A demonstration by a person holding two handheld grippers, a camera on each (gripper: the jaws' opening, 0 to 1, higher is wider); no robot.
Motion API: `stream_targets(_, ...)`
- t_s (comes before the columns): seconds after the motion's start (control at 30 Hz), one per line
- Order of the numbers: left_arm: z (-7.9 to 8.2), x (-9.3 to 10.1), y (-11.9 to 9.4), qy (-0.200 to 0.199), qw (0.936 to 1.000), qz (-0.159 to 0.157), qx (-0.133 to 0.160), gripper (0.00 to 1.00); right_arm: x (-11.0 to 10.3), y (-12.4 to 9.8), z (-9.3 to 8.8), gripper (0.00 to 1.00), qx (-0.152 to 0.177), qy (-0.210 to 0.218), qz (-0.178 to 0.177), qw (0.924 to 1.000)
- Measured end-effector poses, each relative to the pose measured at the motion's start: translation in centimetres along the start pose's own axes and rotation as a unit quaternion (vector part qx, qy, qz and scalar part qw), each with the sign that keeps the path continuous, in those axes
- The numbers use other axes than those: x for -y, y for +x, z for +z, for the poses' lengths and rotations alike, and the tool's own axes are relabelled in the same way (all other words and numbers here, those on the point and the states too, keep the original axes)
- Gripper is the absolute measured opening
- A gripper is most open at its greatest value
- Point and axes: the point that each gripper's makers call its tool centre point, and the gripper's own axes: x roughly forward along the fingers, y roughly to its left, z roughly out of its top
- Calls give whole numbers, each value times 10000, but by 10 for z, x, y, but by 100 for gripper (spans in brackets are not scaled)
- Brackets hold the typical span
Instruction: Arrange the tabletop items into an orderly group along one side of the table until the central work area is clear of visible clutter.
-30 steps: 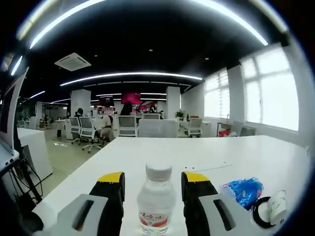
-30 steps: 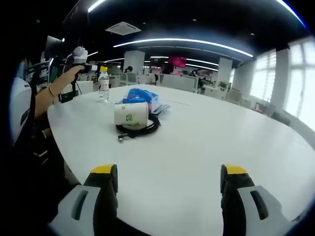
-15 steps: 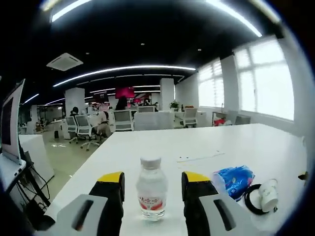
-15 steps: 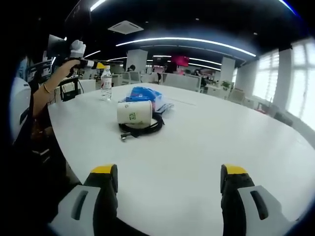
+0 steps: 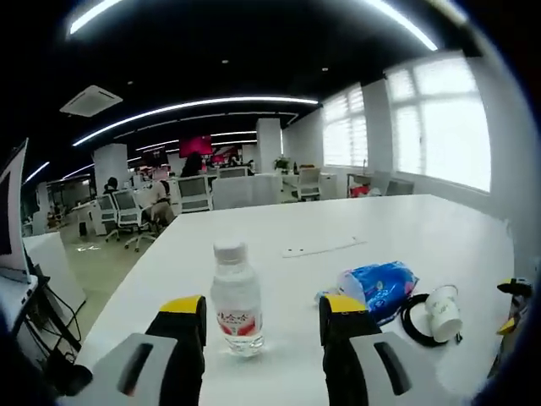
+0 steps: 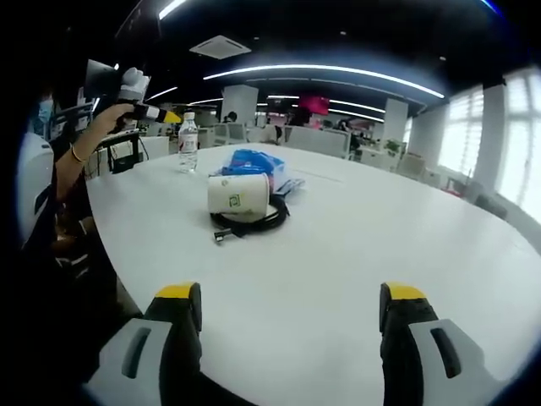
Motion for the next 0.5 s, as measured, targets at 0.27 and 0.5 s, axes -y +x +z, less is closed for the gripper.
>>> stream_targets(0.27,-4,31,-14,305,9974,-606,-228,55,-2,1,-1,84,-28,-20,30,10000)
stream_targets(0.5,-15,65,-20,470,9907,-1142,-564,56,-7,1,-3,84,-43,-12,114,9999)
